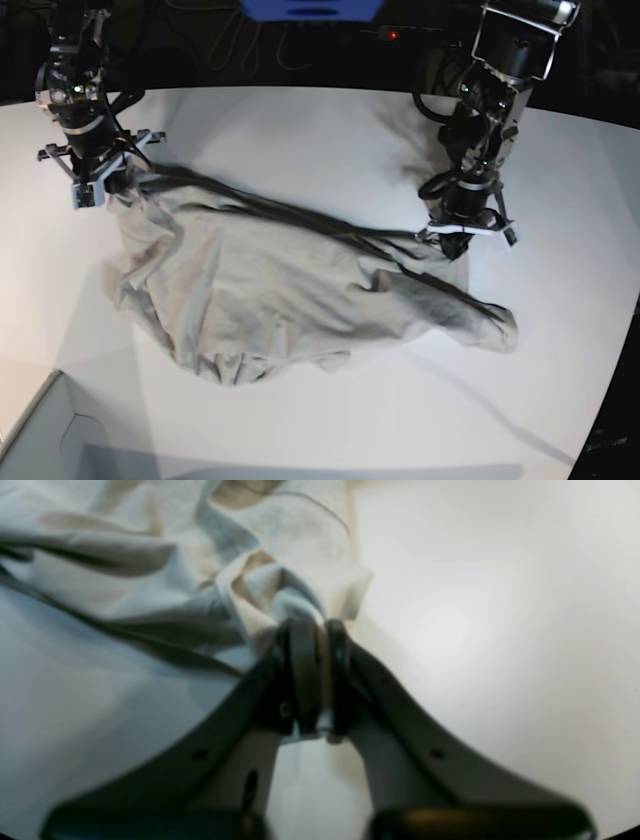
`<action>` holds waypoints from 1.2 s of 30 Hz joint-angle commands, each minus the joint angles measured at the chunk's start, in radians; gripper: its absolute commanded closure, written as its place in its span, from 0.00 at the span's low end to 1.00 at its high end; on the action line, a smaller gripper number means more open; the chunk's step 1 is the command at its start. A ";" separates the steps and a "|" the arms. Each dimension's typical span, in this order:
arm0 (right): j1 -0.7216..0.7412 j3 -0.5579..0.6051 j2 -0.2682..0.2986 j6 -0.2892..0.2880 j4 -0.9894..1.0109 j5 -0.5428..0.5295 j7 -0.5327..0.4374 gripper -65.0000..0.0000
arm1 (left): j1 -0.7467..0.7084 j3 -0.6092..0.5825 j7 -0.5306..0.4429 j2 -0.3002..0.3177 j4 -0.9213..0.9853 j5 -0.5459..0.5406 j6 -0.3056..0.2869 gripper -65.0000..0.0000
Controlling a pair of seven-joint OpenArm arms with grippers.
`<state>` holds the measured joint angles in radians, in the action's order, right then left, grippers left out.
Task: Layout the t-shirt on the table in an organized manner, then fold the t-shirt properly
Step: 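Lift the shirt with both grippers and stretch it between them, then hold the stretched shirt with both grippers and raise it higher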
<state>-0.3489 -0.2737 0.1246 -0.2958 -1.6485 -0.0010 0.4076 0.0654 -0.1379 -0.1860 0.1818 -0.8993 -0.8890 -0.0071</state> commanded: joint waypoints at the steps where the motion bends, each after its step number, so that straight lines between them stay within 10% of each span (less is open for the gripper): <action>1: 0.006 -0.005 0.014 -0.003 -0.015 -0.004 -0.022 1.00 | 0.020 0.008 -0.025 0.040 -0.028 0.001 -0.003 0.99; 9: 0.003 -0.009 0.014 -0.004 -0.081 -0.004 -0.029 1.00 | -0.059 0.053 -0.023 0.236 -0.312 -0.072 0.000 1.00; 14: -0.052 -0.005 0.005 -0.004 -0.181 -0.006 -0.029 1.00 | -0.154 0.179 0.144 0.313 -0.432 -0.233 0.000 1.00; 24: -0.152 0.067 -0.050 -0.004 -0.243 -0.006 -0.032 1.00 | -0.223 0.475 0.441 0.264 -0.324 -0.266 -0.011 1.00; 36: -0.006 0.124 -0.047 -0.004 -0.206 -0.001 -0.020 1.00 | 0.182 0.295 0.440 0.253 -0.263 -0.180 -0.003 0.99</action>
<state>-0.3618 -0.1467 0.0719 -0.3138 -1.8408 0.0002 0.4072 0.2371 0.1486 0.2657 0.4210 -1.1519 -1.0695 -0.0139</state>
